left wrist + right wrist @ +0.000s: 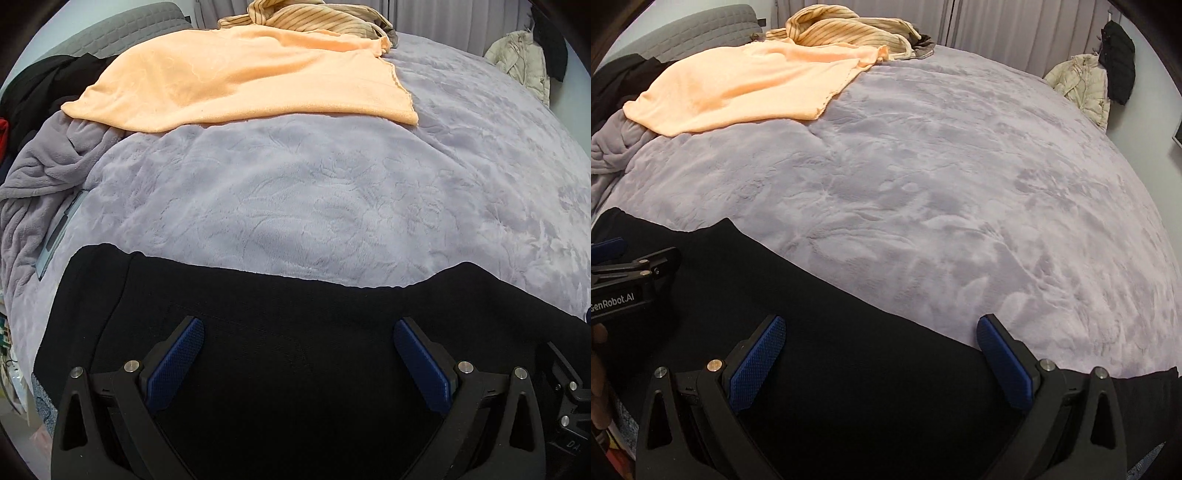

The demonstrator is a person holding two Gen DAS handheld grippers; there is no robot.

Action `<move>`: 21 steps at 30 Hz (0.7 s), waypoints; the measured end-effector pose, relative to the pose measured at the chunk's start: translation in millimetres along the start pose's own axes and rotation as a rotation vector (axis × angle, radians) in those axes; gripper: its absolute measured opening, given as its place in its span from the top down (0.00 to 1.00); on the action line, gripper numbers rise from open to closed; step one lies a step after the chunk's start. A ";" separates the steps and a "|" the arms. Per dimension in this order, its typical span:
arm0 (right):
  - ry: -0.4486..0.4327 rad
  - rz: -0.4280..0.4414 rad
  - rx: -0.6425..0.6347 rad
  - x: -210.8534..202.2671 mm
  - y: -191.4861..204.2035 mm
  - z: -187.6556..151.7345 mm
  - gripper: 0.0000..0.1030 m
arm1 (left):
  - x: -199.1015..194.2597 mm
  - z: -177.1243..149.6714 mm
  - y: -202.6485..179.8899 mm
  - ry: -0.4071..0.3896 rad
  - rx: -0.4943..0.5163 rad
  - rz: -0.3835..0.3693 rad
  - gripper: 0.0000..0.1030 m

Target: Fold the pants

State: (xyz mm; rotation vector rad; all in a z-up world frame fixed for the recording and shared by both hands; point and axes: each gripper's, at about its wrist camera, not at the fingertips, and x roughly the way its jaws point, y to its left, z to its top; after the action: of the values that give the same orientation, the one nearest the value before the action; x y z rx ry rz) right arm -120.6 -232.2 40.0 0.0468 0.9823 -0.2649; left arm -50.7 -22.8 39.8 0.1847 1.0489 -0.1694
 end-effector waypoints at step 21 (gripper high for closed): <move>-0.094 -0.042 0.100 -89.6 -103.6 -79.6 0.00 | -79.8 -73.8 -35.9 -0.094 0.220 -0.110 0.00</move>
State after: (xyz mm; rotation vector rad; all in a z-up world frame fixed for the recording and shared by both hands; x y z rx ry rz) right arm -257.8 -301.8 78.0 0.1041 0.8768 -0.3517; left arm -160.0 -36.5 71.0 0.3156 0.9460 -0.3902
